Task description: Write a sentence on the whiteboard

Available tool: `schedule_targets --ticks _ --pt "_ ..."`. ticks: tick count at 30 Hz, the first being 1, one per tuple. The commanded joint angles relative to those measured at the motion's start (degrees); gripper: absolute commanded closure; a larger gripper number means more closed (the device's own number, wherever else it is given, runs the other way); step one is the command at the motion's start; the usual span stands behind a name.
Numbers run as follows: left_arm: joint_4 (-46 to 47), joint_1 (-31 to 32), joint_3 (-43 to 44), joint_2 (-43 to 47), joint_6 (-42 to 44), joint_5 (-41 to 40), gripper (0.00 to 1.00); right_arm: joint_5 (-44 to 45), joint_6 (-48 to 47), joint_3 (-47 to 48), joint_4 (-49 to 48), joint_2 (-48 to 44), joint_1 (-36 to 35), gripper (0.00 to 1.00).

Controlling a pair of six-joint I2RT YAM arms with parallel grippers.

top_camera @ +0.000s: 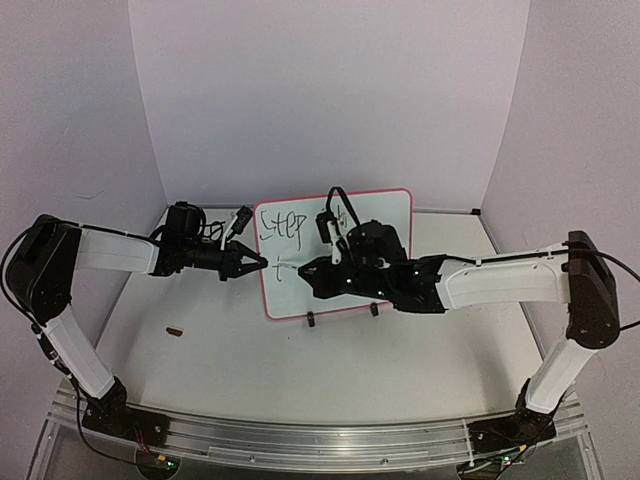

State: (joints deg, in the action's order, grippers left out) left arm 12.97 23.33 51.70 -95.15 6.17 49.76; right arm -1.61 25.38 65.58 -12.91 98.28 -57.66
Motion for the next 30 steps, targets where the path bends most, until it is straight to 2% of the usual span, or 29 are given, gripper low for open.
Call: schedule_targets --ticks 1,30 --pt "-3.66 0.22 -0.55 -0.17 2.65 -7.46 1.0 -1.68 -0.1 0.42 -2.47 1.54 0.55 1.0" --pt "-3.92 0.23 -0.37 -0.59 2.79 -7.55 1.0 -1.4 0.8 3.62 -1.62 6.16 2.59 1.0"
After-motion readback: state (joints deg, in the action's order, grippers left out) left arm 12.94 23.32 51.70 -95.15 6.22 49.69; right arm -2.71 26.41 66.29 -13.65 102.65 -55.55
